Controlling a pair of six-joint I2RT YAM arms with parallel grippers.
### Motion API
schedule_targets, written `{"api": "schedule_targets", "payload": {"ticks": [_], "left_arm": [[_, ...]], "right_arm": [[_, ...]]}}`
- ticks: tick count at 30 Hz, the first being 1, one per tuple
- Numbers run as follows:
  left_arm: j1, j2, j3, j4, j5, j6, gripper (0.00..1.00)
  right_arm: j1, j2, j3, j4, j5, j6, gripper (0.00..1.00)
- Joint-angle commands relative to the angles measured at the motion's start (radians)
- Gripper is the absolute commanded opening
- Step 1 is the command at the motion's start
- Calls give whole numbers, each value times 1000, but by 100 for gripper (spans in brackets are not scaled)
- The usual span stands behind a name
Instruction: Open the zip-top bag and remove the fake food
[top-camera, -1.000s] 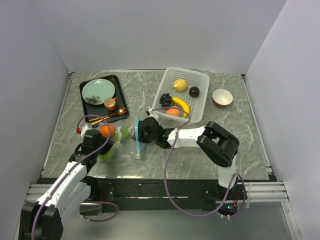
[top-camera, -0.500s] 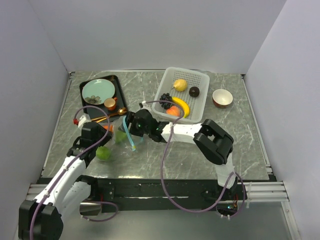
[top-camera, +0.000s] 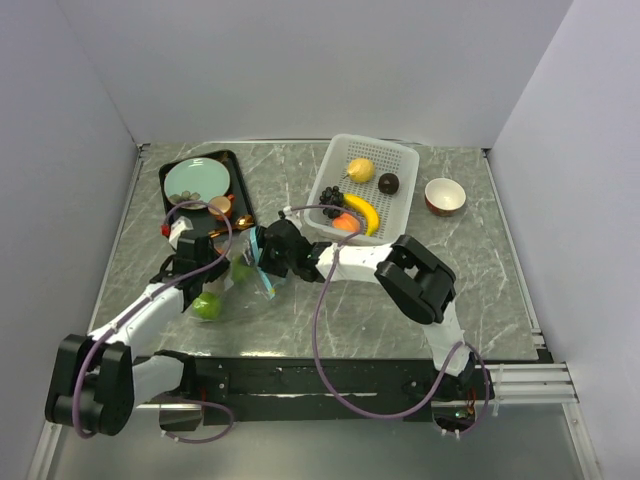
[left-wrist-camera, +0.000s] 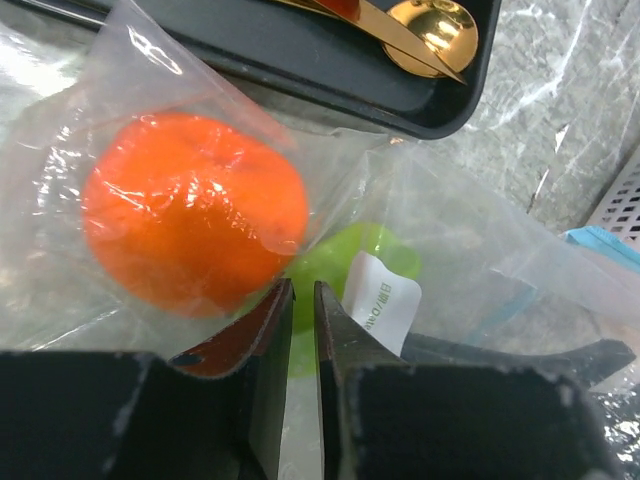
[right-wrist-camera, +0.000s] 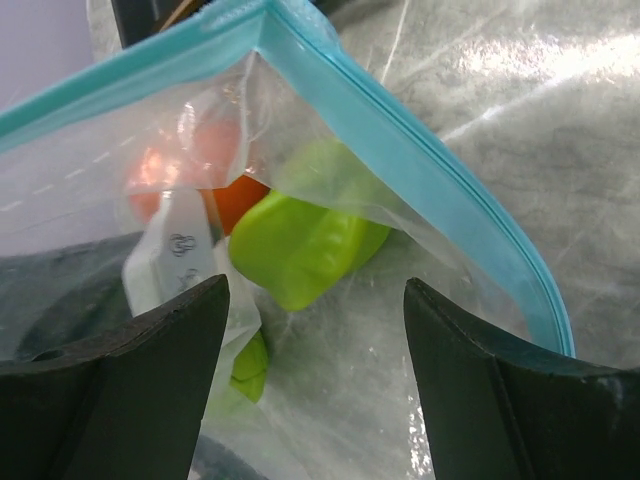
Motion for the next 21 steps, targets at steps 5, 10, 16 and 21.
{"api": "schedule_targets", "payload": {"ticks": [5,10,16,21], "left_arm": [[-4,41,-37,110,67,-4,16],[-13,42,-70,135,119,-15,9],[-21,-4,-110,149,153,-23,8],[-21,-19,-129,160,173,-24,8]], "right_arm": [[-11,35,78,-14,34,24,78],[-11,55,109,-42,40,19,79],[-13,66,120,-72,53,-11,78],[-7,43,74,-66,77,-45,75]]}}
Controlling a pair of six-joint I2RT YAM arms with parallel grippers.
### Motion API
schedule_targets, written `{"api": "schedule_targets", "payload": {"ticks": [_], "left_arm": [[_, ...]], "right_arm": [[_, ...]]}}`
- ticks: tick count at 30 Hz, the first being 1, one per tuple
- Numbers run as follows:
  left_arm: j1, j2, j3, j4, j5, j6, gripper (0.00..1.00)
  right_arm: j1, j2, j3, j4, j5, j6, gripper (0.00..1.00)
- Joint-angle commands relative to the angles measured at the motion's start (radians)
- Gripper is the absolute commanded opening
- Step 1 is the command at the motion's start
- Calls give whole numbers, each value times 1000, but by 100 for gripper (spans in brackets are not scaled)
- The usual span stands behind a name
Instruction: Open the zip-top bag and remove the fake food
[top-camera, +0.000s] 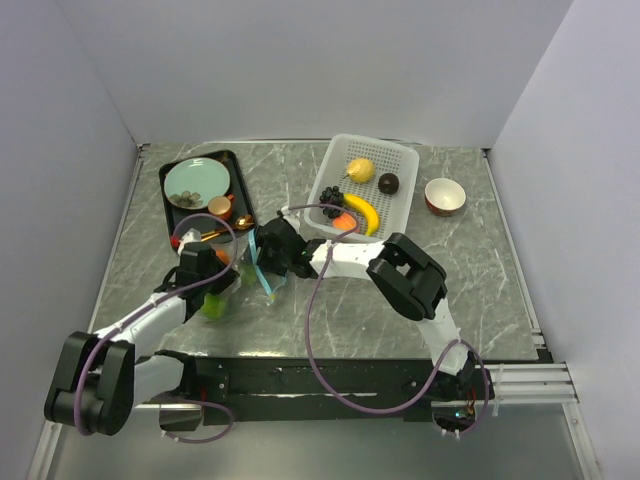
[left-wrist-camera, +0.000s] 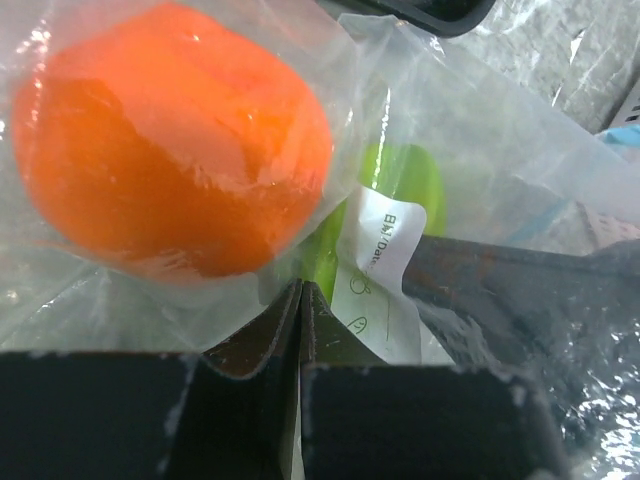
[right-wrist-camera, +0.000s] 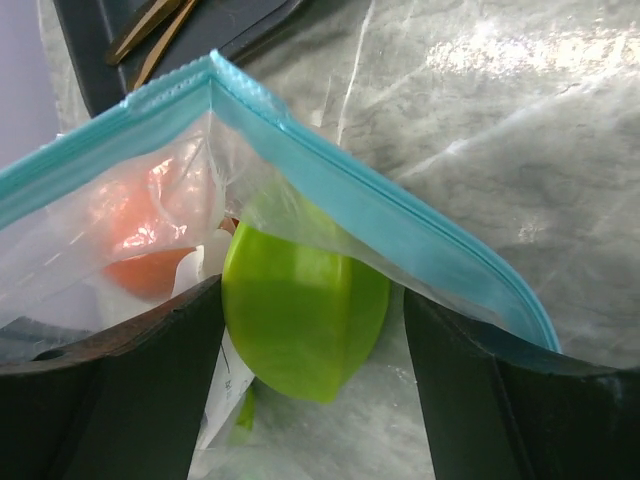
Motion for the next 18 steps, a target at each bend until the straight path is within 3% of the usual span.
{"api": "schedule_targets", "payload": {"ticks": [1,4,9,11,18], "left_arm": [[-4,-24,-13,50,35,-6,7],[-4,-24,-16,47,32,-10,7],[-4,-73,-22,-7,26,-37,4],[-4,-102,-21,-25,-46,-52,2],[-4,-157,-27,-136,-141,-94,1]], "right_arm": [[1,-30,-16,11,52,-41,74],[2,-54,-49,20,63,-51,67],[1,-72,-64,20,69,-76,45],[1,-89,-78,23,71,-85,38],[1,-183,-148,32,89,-122,32]]}}
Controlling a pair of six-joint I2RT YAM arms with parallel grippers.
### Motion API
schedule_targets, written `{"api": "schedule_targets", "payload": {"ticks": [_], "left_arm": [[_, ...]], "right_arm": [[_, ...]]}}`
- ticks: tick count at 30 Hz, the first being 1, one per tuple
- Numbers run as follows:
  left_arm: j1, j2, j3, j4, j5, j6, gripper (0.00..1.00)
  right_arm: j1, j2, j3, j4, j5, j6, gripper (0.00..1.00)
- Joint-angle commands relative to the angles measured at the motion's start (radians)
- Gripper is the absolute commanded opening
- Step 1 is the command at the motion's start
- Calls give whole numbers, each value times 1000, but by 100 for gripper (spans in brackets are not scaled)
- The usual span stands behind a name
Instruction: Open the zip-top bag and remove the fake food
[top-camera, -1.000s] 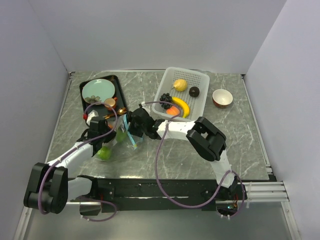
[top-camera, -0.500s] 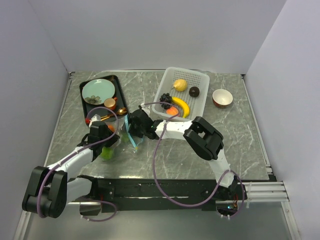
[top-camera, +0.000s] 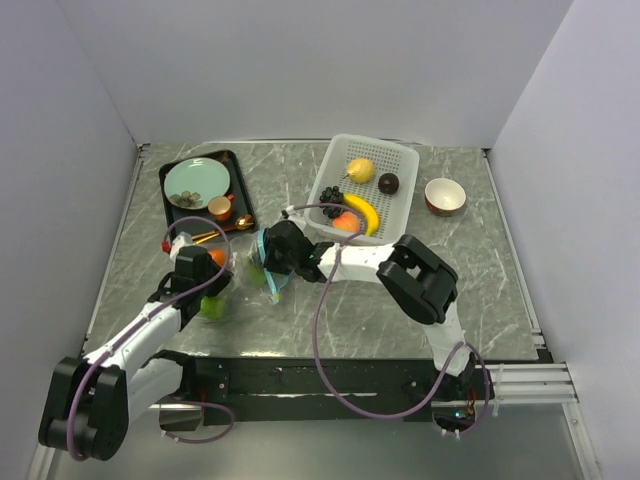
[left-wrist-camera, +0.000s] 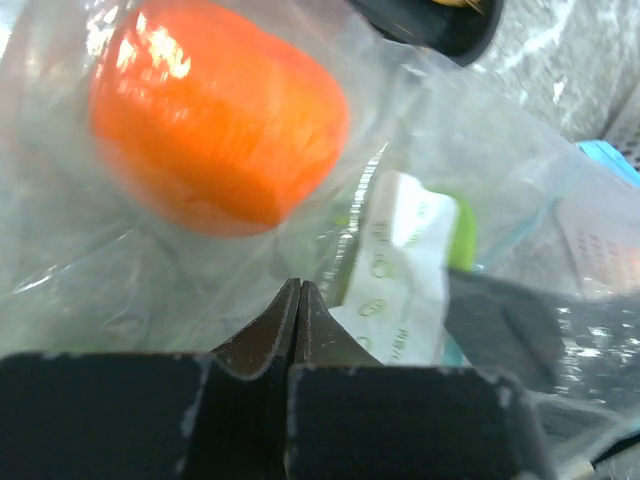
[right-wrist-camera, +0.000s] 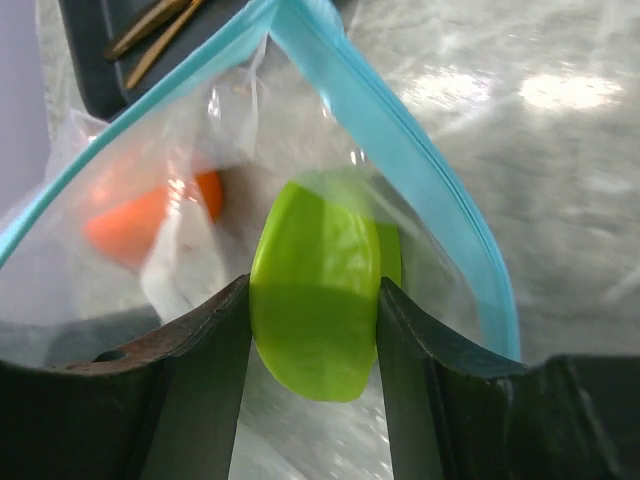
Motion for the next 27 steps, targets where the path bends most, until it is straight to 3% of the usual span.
{"api": "schedule_targets", "payload": {"ticks": [1,14,27], "left_arm": [[-3,-29,-9,-58,-78,-36,1],[-3,-46,-35,-69,-89,-42,1],[-3,-63,-15,-89,-87,-56,1]], "right_arm": [[0,-115,-61,4,46,-43,31],[-1,-316,-281,78,63,-80,30],[-9,-523,-408,10,106,-145,29]]}}
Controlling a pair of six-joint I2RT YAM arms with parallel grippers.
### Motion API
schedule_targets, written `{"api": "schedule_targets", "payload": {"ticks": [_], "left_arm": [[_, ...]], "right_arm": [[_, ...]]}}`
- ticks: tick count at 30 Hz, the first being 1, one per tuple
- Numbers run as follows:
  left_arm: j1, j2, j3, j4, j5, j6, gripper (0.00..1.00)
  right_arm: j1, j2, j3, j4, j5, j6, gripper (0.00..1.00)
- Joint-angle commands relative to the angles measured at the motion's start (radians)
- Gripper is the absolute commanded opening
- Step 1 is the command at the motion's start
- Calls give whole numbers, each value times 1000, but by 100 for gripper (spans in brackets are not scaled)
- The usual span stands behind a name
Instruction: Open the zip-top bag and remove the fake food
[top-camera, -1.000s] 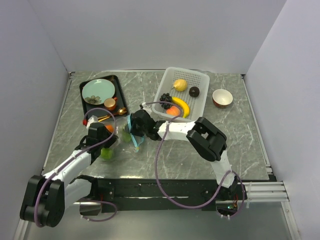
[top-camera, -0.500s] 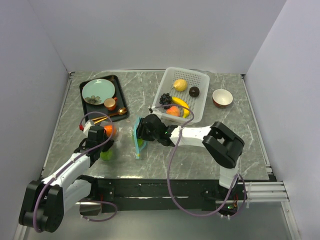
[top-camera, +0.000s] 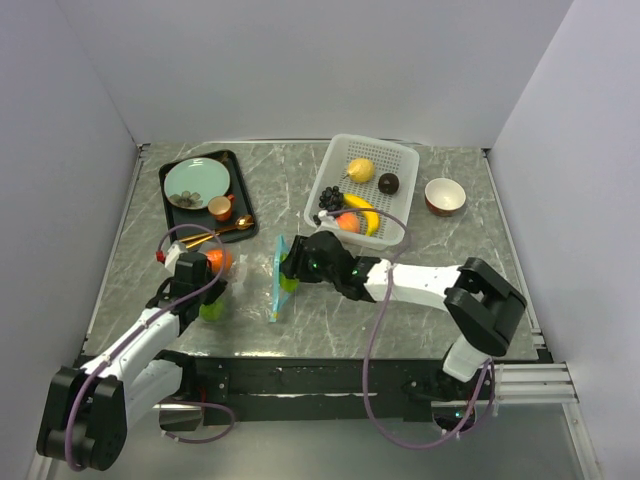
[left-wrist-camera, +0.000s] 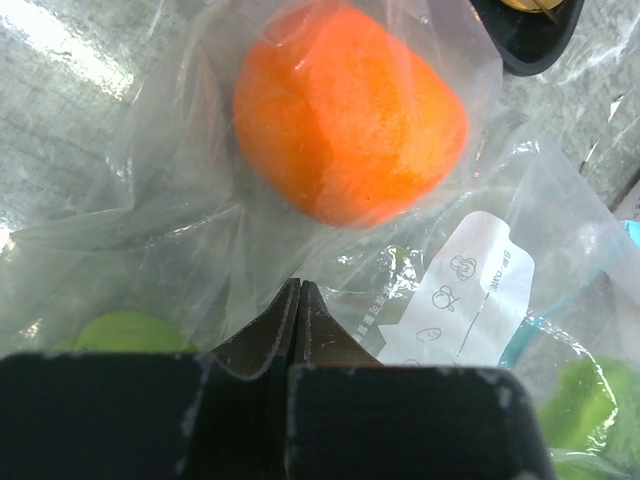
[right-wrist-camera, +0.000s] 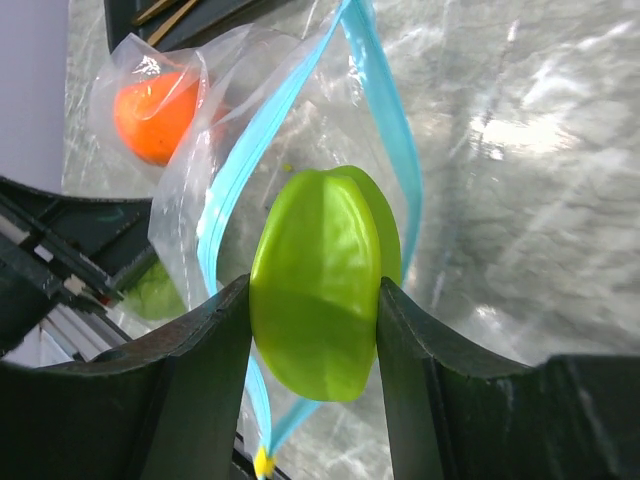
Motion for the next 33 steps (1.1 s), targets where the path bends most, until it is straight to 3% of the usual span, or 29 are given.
{"api": "schedule_targets", "payload": {"ticks": [1,8,13,18,23,24,27,30,33], "left_arm": [[-4,-10,18,0,-16,-6,1],[-3,-31,27,2,2,8,1],[-3,-48,39,-6,22,12,1],[-3,-56,53,-14,27,23,1],[-3,-47,72,-9,45,29,2],[-4,-47,75,-11,46,29,2],[-3,-53,89,-24,48,37,4],[-3,-65,104,-49,48,43,11],[-3,-86,127,-89,28,39,21]], "right_arm": [[-10,-119,-43,-28,52,-43,29],[-48,-283,-104,-114,81,-91,29],[-257,-372,-78,-173,12,-146,30],[-471,-337,-38,-173,-34,-188,35],[-555,-219,32,-150,-79,-203,57],[-561,-204,43,-150,-77,-206,68],[-569,-152,95,-170,-65,-224,81],[-570,-132,126,-196,-53,-238,87],[-559,-170,95,-188,-71,-232,86]]}}
